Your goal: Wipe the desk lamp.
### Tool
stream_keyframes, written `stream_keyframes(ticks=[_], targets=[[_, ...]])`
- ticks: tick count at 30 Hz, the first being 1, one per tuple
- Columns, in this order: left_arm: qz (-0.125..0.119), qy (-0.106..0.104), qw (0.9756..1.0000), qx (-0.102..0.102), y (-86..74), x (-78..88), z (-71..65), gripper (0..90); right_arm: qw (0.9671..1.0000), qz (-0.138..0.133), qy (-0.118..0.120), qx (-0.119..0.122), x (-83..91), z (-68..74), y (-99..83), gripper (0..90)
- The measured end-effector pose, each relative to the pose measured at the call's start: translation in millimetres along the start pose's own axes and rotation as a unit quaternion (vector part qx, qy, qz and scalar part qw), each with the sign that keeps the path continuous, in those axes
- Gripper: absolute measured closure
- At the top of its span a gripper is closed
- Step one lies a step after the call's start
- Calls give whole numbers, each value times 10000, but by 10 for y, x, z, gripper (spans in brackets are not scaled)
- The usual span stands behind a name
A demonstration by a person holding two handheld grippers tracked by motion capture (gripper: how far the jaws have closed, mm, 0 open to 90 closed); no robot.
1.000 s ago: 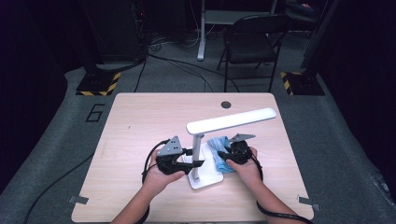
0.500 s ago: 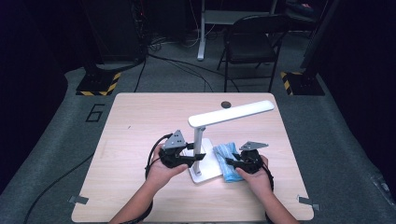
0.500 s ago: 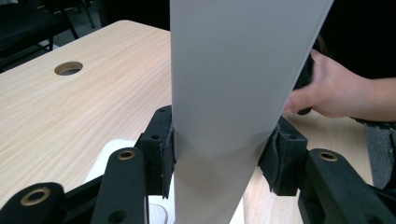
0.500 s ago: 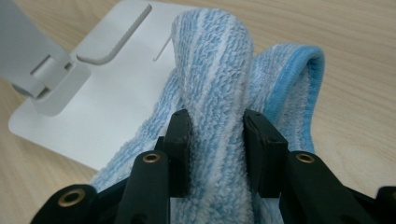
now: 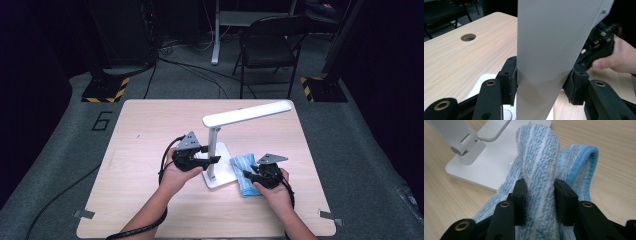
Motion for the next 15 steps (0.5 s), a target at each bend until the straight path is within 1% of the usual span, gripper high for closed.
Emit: stream_keyframes(ticks=[1,4,5,6,7,8,9,10,14,15], targets=[[9,10,10000,9,5,-7,9,511,10000,-15,-4,20,3,2,-2,640],[23,10,10000,12,20,-30,36,511,10000,-14,-23,-22,12,22,-3,640],[21,8,10000,52,27,-40,42,511,10000,-7,-29,0,11,22,-2,640],[51,31,10000,13,32,-43,59,511,10000,-27,-38,59,6,21,1,640],[26,-6,10000,68,34,-52,56,511,10000,-6,-35,87,6,23,-3,640],[26,6,10000,55,39,-58,73,511,9999,10,-60,122,3,16,-4,640],[61,4,10000,22,40,-57,85,510,10000,34,-65,28,-10,29,-7,640],[36,13,10000,39,44,-64,93,510,9999,33,-74,68,-19,23,-10,640],[60,45,10000,40,51,-73,119,510,9999,152,-29,58,-24,52,-27,646],[54,40,10000,62,52,-77,122,510,9998,162,-25,115,-28,61,-27,648]])
Point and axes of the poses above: each handheld gripper's, and its own axes: x roughly backward along the jaws, y roughly out of its top, z roughly to its left, the point moved 6 cm from there along -x, roughly forward along the jaws, and after that the axes turned 2 degrees about -y, right-handed, at the moved point
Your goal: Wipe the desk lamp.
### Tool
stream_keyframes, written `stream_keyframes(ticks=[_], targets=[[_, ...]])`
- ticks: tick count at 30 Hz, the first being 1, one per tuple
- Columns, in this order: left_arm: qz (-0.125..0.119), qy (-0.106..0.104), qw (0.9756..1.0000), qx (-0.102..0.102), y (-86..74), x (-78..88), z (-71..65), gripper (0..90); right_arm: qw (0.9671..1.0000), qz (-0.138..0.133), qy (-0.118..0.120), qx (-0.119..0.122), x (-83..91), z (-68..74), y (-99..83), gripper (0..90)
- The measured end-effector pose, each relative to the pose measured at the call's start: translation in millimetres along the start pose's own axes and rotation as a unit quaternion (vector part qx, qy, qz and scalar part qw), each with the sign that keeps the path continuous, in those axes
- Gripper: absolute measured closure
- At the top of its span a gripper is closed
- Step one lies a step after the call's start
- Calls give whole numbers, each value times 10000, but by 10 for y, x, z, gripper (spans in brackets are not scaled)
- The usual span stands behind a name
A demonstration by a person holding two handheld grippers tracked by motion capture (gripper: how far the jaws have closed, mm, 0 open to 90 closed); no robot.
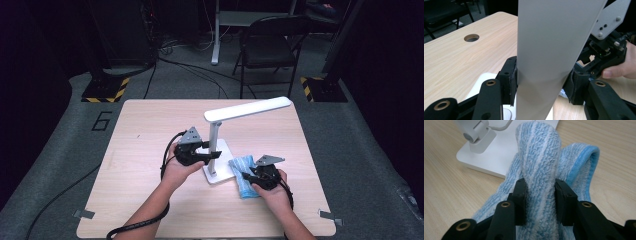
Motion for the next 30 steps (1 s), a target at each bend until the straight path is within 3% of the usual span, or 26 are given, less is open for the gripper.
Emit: stream_keyframes(ticks=[6,8,10,14,16,21,22,23,25,27,30], targets=[[-12,50,9999,88,12,-21,13,510,9996,232,-82,161,-5,97,-19,661],[-46,100,9999,83,19,-34,29,511,9987,260,-175,399,12,95,-20,663],[-64,109,9999,83,24,-49,36,510,9984,267,-305,394,13,91,-19,666],[-100,108,9998,142,17,-61,31,509,9989,354,-250,174,-15,87,-40,669],[-138,69,9997,166,13,-62,31,508,9985,333,-271,338,-65,114,-42,671],[-9,51,10000,76,20,-57,38,507,9985,228,-325,389,-142,220,-1,673],[5,43,10000,64,21,-57,38,508,9987,276,-323,290,-144,255,-3,673],[4,39,10000,66,21,-57,39,508,9984,283,-285,406,-151,259,0,674],[-17,24,10000,65,20,-60,39,507,9994,235,-172,209,-170,314,9,675],[-37,43,9999,100,19,-62,34,507,9993,192,-15,328,-196,361,17,675],[-51,42,9999,136,17,-65,28,506,9987,107,-30,500,-241,480,48,673]])
Point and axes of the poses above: each handheld gripper's, and its own axes: x roughly backward along the jaws, y roughly out of its top, z roughly to its left, the point moved 6 cm from there along -x, roughly forward along the jaws, and after that the axes turned 2 degrees about -y, right-handed, at the moved point
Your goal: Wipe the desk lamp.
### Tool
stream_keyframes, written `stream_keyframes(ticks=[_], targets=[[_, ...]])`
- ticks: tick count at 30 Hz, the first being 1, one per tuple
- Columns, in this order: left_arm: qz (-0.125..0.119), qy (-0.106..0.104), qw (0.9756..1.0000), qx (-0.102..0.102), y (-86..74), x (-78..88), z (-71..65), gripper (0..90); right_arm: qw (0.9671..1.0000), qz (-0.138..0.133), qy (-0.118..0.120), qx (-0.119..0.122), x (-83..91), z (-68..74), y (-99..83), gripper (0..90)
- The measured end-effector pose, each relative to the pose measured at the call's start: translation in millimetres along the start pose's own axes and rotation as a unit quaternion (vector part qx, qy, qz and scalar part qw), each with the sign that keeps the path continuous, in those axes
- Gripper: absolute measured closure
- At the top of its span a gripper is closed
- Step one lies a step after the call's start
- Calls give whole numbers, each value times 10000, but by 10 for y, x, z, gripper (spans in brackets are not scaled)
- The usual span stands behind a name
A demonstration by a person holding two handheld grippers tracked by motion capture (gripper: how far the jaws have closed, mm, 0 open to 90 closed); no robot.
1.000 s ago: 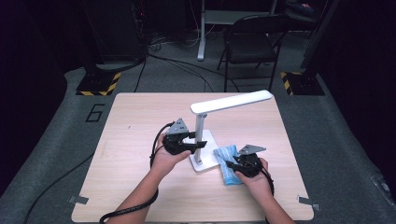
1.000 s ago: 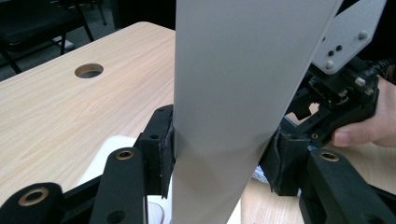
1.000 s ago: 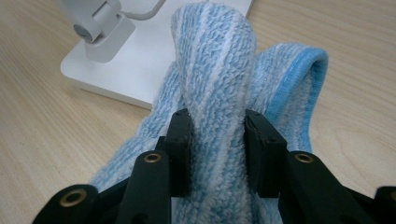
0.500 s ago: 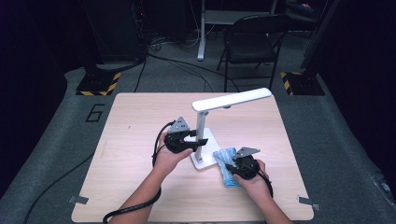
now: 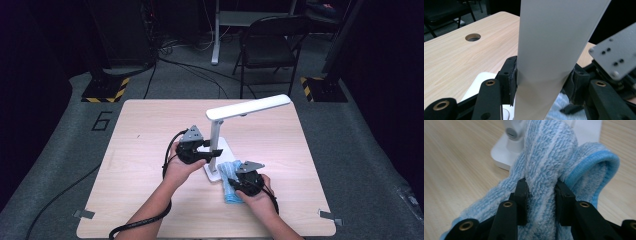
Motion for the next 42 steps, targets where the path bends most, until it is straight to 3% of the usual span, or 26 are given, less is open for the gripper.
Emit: stream_keyframes(ticks=[4,7,11,13,23,24,29,31,33,41,42], targets=[[-20,6,10000,22,-4,0,-2,506,9993,-87,370,-29,-38,172,38,669],[-22,1,10000,14,-7,4,4,505,9993,-134,346,51,-59,272,52,665],[-12,-23,10000,2,-9,16,14,505,9989,-70,460,82,-55,213,55,676],[-6,-5,10000,23,-9,20,22,505,9992,-83,323,204,-56,155,48,681],[40,-29,10000,24,-9,21,38,504,9996,29,-262,21,0,-219,-13,686],[49,-30,10000,25,-8,22,37,504,9992,49,-353,-159,11,-268,-25,686],[65,-37,10000,27,-5,19,38,504,9968,20,-630,-496,51,-548,-71,684],[51,-52,10000,30,-4,11,36,504,9959,-11,-608,-670,63,-607,-87,683],[47,-59,10000,44,-4,9,35,504,9956,-53,-642,-684,56,-607,-87,682],[55,-47,10000,57,0,1,33,502,9962,-135,-780,-373,2,-472,-52,686],[56,-46,10000,58,0,0,33,502,9958,-131,-789,-445,-1,-446,-48,686]])
Point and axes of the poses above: each handheld gripper's, and its own axes: x roughly backward along the jaws, y roughly out of its top, z roughly to its left, the point moved 6 cm from there along -x, roughly forward along the jaws, and after that the axes turned 2 degrees about -y, right-handed, at the moved point
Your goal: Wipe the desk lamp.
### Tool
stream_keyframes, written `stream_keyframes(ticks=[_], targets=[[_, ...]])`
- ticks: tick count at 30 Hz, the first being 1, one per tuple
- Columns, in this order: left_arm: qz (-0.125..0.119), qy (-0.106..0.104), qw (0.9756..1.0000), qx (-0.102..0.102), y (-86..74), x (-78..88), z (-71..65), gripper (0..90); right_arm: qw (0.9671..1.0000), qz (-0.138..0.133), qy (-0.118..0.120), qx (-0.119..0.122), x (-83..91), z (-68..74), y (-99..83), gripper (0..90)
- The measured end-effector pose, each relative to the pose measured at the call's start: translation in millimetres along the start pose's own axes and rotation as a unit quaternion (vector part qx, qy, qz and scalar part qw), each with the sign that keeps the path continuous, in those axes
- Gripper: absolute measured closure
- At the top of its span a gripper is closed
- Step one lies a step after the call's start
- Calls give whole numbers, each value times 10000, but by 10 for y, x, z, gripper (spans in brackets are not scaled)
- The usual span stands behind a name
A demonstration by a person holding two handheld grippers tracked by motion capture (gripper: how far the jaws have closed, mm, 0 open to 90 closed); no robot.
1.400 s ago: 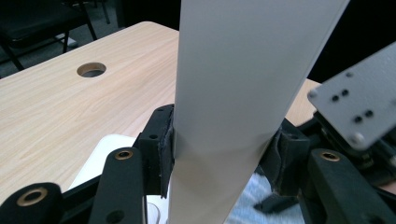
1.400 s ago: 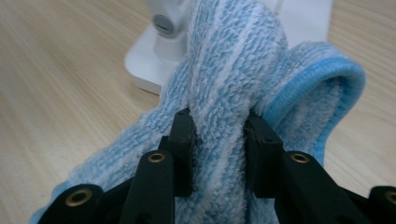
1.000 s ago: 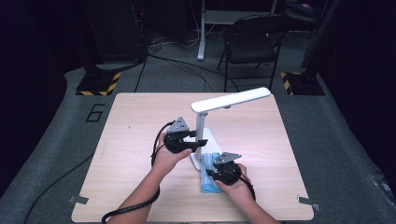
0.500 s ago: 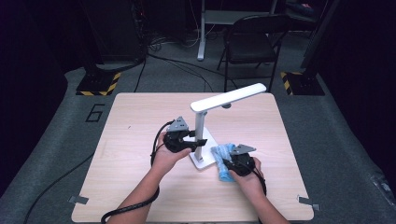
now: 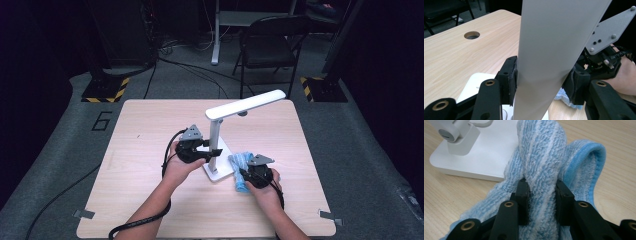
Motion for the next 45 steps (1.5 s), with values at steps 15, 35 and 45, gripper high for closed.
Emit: stream_keyframes(ticks=[15,35,45], targets=[[-8,-11,10000,27,-6,-6,4,499,9978,-168,464,451,0,448,51,685],[7,12,10000,15,-10,9,6,501,9943,-237,743,726,-21,575,70,682],[11,30,10000,-3,-22,18,13,505,9976,-171,473,472,-57,252,67,679]])
Point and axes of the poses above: each handheld gripper's, and its own axes: x roughly backward along the jaws, y roughly out of its top, z roughly to its left, the point moved 6 cm from there along -x, roughly forward along the jaws, and after that the axes turned 2 degrees about -y, right-handed, at the moved point
